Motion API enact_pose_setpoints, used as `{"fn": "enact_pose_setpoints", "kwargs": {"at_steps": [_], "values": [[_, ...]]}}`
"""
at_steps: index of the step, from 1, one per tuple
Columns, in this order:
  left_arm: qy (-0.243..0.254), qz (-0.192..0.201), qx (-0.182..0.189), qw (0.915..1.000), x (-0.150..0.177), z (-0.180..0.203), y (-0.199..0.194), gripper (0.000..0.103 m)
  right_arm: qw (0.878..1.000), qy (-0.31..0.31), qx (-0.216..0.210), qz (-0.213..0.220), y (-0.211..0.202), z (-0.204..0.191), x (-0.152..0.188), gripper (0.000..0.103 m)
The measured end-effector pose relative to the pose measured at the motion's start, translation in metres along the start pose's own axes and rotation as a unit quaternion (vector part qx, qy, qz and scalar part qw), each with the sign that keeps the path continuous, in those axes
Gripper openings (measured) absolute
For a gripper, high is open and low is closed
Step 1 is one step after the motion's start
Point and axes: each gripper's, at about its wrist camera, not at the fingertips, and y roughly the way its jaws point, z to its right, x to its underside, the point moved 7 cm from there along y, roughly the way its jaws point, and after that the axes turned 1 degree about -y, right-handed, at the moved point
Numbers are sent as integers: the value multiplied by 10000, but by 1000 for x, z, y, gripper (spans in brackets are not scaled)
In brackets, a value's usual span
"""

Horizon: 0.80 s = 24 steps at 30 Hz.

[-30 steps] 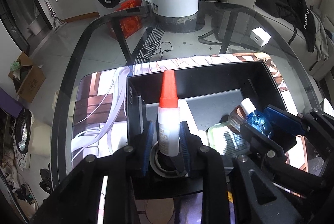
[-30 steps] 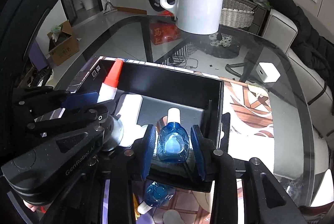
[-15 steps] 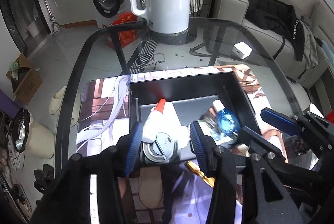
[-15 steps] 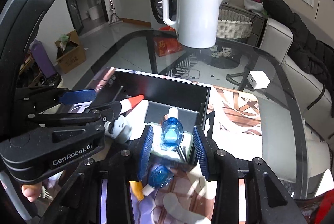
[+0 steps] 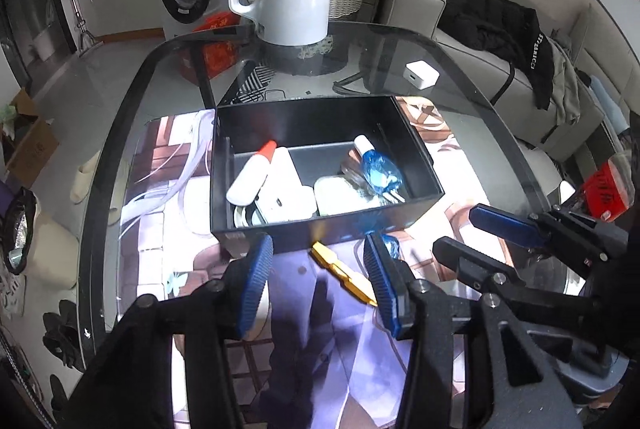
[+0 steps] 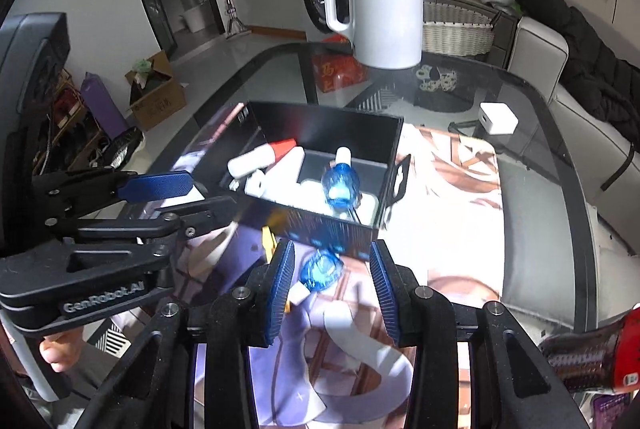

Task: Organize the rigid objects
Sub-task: 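Grasp the yellow plastic tool with the left tool while the right tool grasps a blue bottle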

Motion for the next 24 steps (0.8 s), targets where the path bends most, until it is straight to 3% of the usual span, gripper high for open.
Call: {"fn": "enact_pose_setpoints", "kwargs": {"at_steps": [11, 24], "values": [[60, -595, -96, 9982, 26, 7, 44, 48, 9974, 401, -24, -606, 44, 18, 33, 46], [-20, -851, -36, 9964, 22, 14, 74, 49, 9964, 577, 69, -624, 53, 36, 35, 51]]}}
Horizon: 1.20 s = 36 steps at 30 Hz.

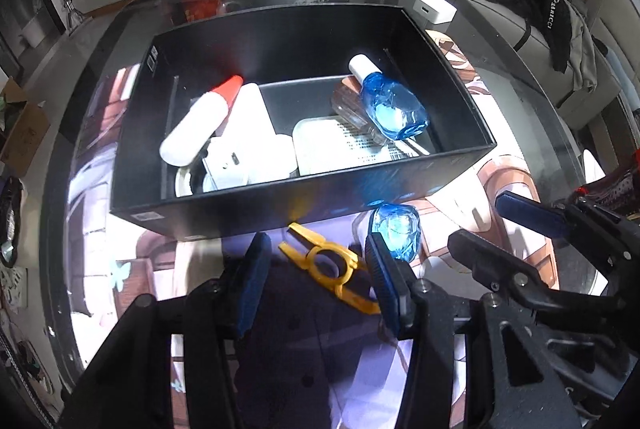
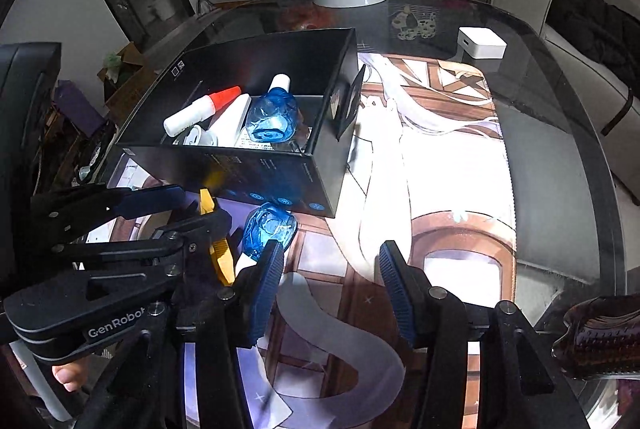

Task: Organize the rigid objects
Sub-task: 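Grasp the yellow plastic tool with the left tool while the right tool grasps a blue bottle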

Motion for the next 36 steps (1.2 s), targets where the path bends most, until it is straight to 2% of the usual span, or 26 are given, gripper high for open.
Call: {"fn": "enact_pose_setpoints", "kwargs": {"at_steps": [2, 4, 10, 12, 14, 15, 17, 20, 22, 24, 26, 29, 30, 31, 33, 34, 36], "values": [[-34, -142, 60, 9999, 1, 0, 6, 49, 10000, -8, 25, 19, -1, 1, -1, 51], [9, -228, -106, 9997, 4, -1, 13, 49, 10000, -2, 2, 15, 0, 1, -2, 51], [152, -218, -274, 9993, 10, -8, 12, 48, 10000, 21, -61, -38, 5, -2, -3, 52], [160, -217, -286, 9992, 10, -11, 11, 43, 10000, 21, -85, -24, 7, -6, -6, 52], [174, -201, -308, 9992, 11, -16, 10, 26, 9999, 8, -118, -37, 10, -11, -8, 52], [173, -197, -318, 9991, 11, -19, 9, 23, 9999, -5, -141, -52, 11, -15, -8, 52], [112, -218, -239, 9994, 14, -25, 7, 18, 9998, -23, -181, -91, 15, -22, -9, 52], [173, -244, -268, 9992, 19, -30, 4, 17, 9996, -120, -199, -141, 22, -34, -11, 52], [239, -246, -270, 9990, 22, -33, 3, 20, 9997, -166, -137, -153, 27, -40, -13, 52], [195, -265, -226, 9992, 27, -37, 1, 29, 9996, -197, -114, -181, 32, -42, -14, 52], [238, -301, -178, 9991, 34, -39, 0, 53, 9995, -238, -43, -200, 37, -42, -14, 52], [333, -295, -236, 9987, 40, -39, -2, 52, 9991, -349, -24, -219, 42, -42, -11, 47], [363, -278, -251, 9986, 42, -39, -3, 50, 9987, -469, 51, -216, 43, -44, -10, 42], [389, -265, -275, 9985, 43, -38, -3, 49, 9982, -547, 76, -232, 43, -45, -8, 32], [380, -243, -261, 9986, 44, -38, -5, 37, 9980, -579, 22, -270, 42, -46, -4, 31], [397, -237, -253, 9986, 44, -37, -6, 25, 9977, -614, 3, -295, 42, -48, -1, 31], [400, -275, -227, 9986, 44, -38, -7, 25, 9972, -662, -21, -346, 40, -50, 4, 31]]}}
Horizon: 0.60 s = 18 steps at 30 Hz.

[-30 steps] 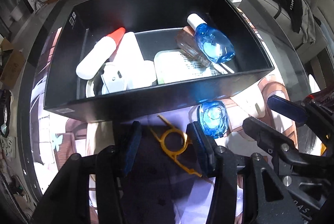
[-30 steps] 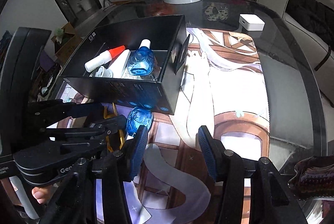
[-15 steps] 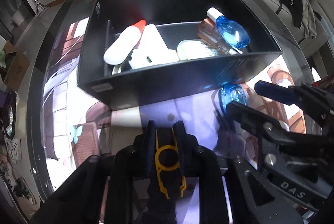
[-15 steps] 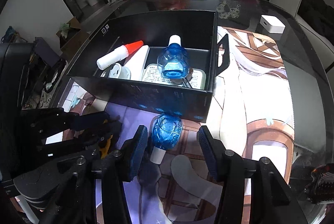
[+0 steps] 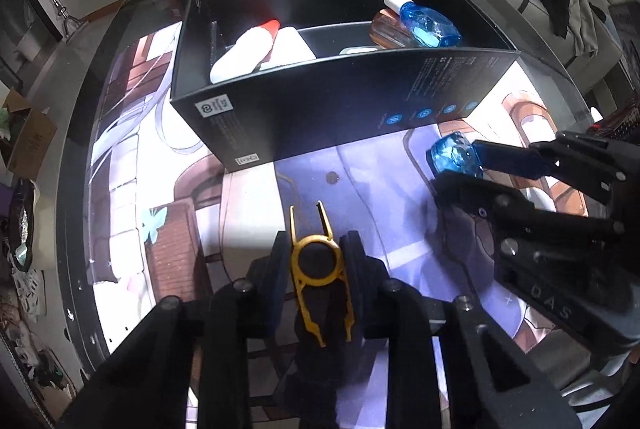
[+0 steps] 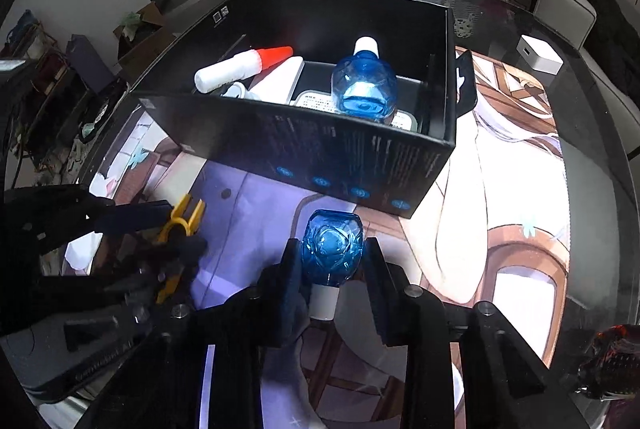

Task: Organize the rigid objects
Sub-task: 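Grasp the yellow plastic tool with the left tool while the right tool grasps a blue bottle, then lift the yellow tool and blue bottle up over the black box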

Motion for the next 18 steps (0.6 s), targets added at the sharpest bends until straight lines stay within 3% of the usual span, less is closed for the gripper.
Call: {"fn": "enact_pose_setpoints", "kwargs": {"at_steps": [9, 18], "values": [[79, -2, 6, 10000, 5, 3, -2, 25, 9998, -166, -8, -48, -11, -3, 23, 31], [59, -10, -5, 10000, 4, 4, -1, 25, 9998, -175, 18, -39, -13, -3, 23, 30]]}}
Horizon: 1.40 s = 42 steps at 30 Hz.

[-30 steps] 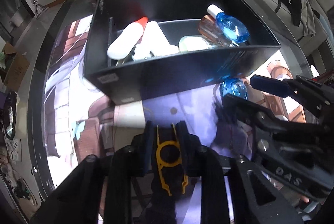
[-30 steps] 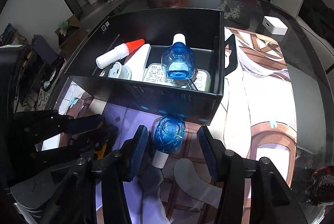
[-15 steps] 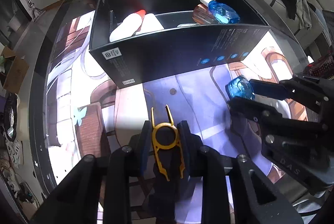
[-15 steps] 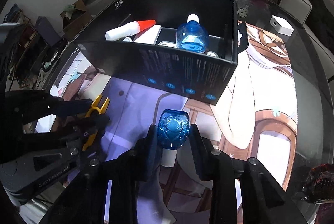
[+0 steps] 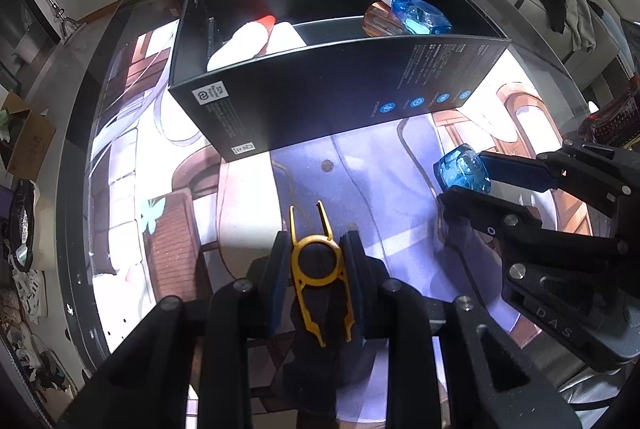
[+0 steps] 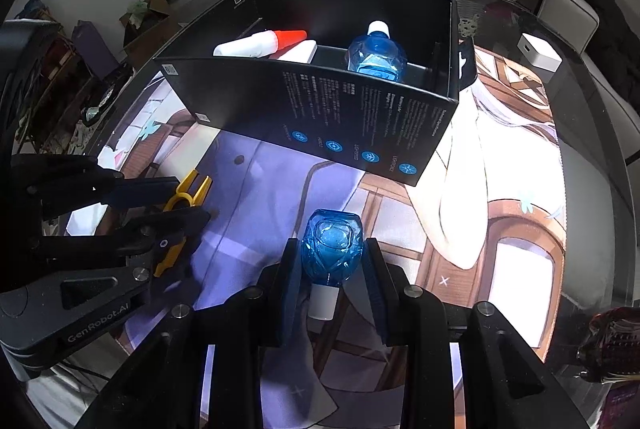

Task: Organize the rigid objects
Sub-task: 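Lift the yellow tool and blue bottle up over the black box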

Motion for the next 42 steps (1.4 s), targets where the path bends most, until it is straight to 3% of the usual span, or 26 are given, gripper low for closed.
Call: {"fn": "enact_pose_setpoints", "kwargs": {"at_steps": [4, 9, 15, 20, 28, 31, 35, 39, 42], "values": [[-14, 85, 16, 10000, -1, -1, -4, 25, 10000, -1, -58, 19, -1, 0, 0, 31], [93, 475, -171, 9987, -8, -2, -21, 25, 9998, -54, -73, 152, -6, -4, -2, 30], [53, 956, -188, 9952, -16, -5, -45, 25, 9978, -104, 36, 647, -29, -6, -12, 30], [90, 1488, -410, 9880, -25, -6, -70, 25, 9918, -239, 115, 1250, -58, -11, -22, 30], [16, 2591, -613, 9639, -35, -14, -120, 25, 9738, -199, 158, 2261, -107, -15, -34, 30], [-19, 3073, -593, 9498, -39, -15, -142, 25, 9608, -290, 232, 2748, -128, -19, -37, 30], [-30, 3727, -554, 9263, -37, -14, -173, 25, 9335, -513, 435, 3523, -162, -30, -37, 30], [-114, 4097, -522, 9107, -33, -17, -190, 25, 9162, -562, 381, 3949, -184, -36, -36, 30], [-179, 4156, -519, 9079, -33, -22, -194, 25, 9092, -620, 391, 4099, -191, -38, -34, 30]]}}
